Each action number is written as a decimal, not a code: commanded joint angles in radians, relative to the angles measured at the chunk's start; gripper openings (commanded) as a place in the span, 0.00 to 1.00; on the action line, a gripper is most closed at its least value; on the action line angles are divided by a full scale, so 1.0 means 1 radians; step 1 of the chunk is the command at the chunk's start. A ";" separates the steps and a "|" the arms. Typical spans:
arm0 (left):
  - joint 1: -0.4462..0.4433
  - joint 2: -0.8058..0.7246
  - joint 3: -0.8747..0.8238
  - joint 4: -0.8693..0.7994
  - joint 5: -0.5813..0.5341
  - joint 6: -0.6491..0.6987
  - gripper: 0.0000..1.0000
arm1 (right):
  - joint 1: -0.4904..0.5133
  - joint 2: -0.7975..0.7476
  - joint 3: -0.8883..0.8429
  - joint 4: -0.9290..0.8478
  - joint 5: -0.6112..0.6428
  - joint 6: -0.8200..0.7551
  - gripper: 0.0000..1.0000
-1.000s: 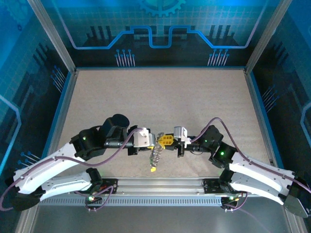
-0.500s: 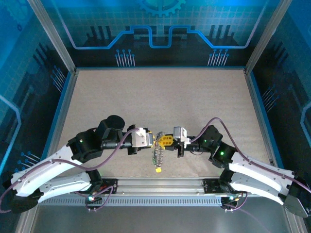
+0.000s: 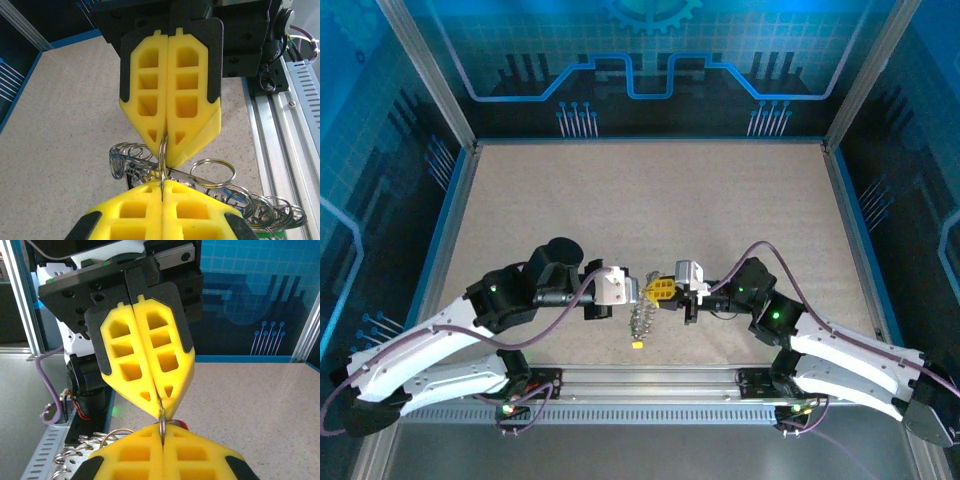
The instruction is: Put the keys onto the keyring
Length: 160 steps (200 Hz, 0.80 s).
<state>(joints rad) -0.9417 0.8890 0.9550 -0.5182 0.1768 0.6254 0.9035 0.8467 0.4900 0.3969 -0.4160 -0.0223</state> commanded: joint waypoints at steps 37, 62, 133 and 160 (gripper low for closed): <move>0.001 -0.027 -0.047 -0.033 -0.062 0.118 0.00 | 0.018 -0.029 0.058 0.139 0.080 0.126 0.00; -0.017 -0.015 -0.042 -0.012 -0.057 0.129 0.00 | 0.039 -0.020 0.072 0.096 0.138 0.100 0.00; -0.109 0.023 -0.010 -0.003 -0.173 0.181 0.00 | 0.092 0.004 0.051 0.054 0.494 0.250 0.00; -0.112 -0.006 -0.021 0.041 -0.184 0.157 0.00 | 0.114 0.002 0.057 -0.016 0.565 0.225 0.00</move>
<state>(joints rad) -1.0229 0.9138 0.9337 -0.4892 -0.0547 0.7849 1.0096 0.8570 0.5106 0.3504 -0.0433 0.1822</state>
